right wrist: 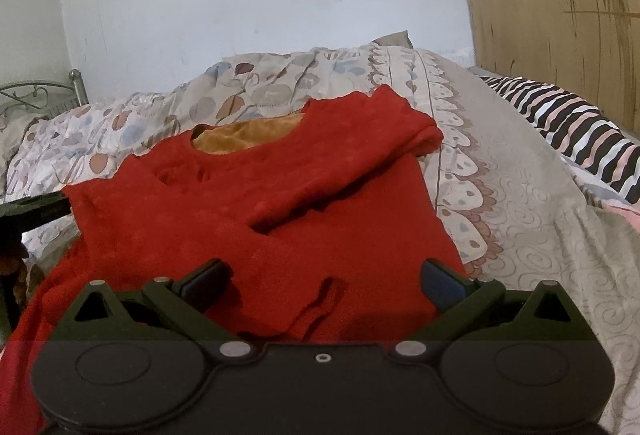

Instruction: Fold small clothes

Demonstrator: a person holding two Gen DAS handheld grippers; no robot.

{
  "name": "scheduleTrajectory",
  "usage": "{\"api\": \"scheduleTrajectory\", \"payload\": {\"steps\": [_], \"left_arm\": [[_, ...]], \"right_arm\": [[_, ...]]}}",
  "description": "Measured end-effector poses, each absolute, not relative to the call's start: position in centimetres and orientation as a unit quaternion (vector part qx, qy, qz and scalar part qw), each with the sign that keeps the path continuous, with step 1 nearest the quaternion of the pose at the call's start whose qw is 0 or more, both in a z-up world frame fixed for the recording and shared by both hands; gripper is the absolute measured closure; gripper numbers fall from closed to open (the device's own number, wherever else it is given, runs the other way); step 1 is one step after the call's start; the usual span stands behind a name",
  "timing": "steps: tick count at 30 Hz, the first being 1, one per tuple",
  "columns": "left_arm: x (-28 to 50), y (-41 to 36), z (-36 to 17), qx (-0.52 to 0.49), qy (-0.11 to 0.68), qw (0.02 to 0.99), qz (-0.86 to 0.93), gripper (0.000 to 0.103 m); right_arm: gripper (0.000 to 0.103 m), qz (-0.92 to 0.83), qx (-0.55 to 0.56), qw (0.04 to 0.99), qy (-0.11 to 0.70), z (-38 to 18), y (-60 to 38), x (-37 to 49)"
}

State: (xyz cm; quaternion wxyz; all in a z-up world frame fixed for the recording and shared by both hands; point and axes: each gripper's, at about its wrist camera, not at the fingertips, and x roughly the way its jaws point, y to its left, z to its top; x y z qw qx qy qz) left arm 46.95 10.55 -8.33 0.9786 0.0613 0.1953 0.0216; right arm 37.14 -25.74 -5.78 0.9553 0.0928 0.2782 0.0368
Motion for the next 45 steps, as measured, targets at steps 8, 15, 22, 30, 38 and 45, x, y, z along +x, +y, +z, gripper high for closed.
{"api": "scheduleTrajectory", "payload": {"steps": [8,15,22,30,38,45], "left_arm": [[46.9,12.7,-9.5,0.000,0.232,0.973,-0.020,0.064],[42.6,13.7,-8.4,-0.003,0.226,0.974,-0.016,0.017],[35.4,14.7,-7.0,-0.059,0.234,0.967,-0.076,0.003],[29.0,13.7,-8.1,-0.104,0.309,0.932,-0.158,0.001],[27.2,13.4,-9.4,-0.083,0.362,0.917,-0.144,0.023],[27.3,14.0,-9.0,-0.118,0.397,0.901,-0.127,0.052]], "right_arm": [[0.000,0.037,0.096,0.956,0.276,-5.8,-25.8,37.1],[0.000,0.039,0.103,0.956,0.272,-5.7,-26.0,36.9],[0.000,0.053,0.141,0.955,0.256,-5.7,-27.1,36.1],[0.000,0.060,0.061,0.961,0.262,-3.9,-27.7,29.5],[0.000,0.003,0.036,0.955,0.293,-5.1,-30.4,21.9],[0.021,0.007,0.131,0.945,0.300,-5.3,-32.0,20.7]]}}
